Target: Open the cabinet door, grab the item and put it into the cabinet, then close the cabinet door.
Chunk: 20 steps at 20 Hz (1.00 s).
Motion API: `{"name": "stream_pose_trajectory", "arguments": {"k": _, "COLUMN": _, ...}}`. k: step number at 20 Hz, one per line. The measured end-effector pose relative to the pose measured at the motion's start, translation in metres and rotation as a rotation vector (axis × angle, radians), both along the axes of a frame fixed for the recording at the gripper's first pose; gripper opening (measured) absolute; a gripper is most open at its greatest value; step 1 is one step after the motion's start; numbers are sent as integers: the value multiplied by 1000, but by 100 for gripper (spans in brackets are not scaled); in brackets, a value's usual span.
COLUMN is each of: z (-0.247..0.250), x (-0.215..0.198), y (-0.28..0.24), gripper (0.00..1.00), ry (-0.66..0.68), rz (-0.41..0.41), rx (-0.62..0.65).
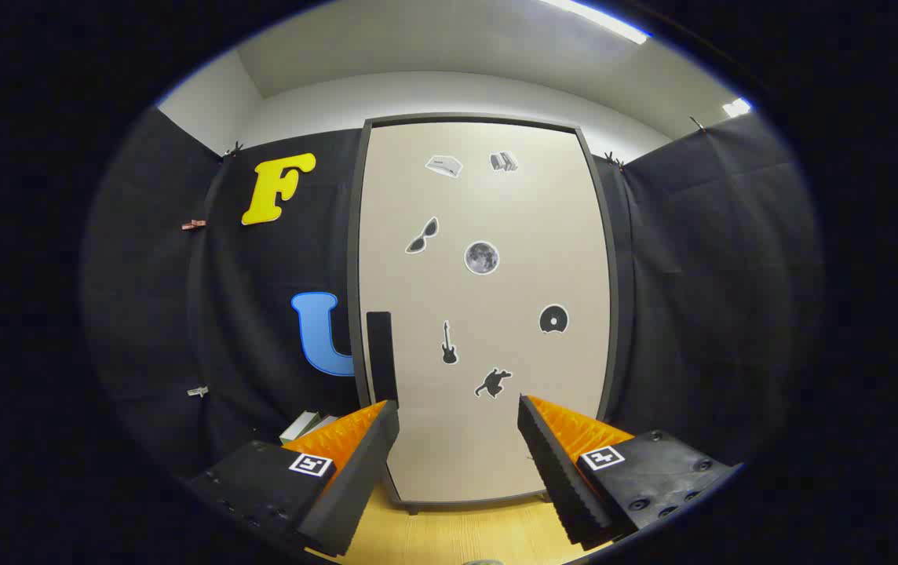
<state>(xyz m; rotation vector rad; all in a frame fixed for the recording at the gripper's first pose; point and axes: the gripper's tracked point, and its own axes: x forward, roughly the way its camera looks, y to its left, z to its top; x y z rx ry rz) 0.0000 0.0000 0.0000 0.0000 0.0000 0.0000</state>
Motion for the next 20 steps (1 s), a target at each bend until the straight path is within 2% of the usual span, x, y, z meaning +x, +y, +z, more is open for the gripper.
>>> {"name": "stream_pose_trajectory", "arguments": {"k": 11, "z": -2, "x": -7, "y": -5, "gripper": 98, "ry": 7, "rz": -9, "rx": 10}}
{"name": "stream_pose_trajectory", "arguments": {"k": 20, "z": -1, "x": -11, "y": -1, "gripper": 98, "ry": -8, "rz": 15, "rx": 16}}
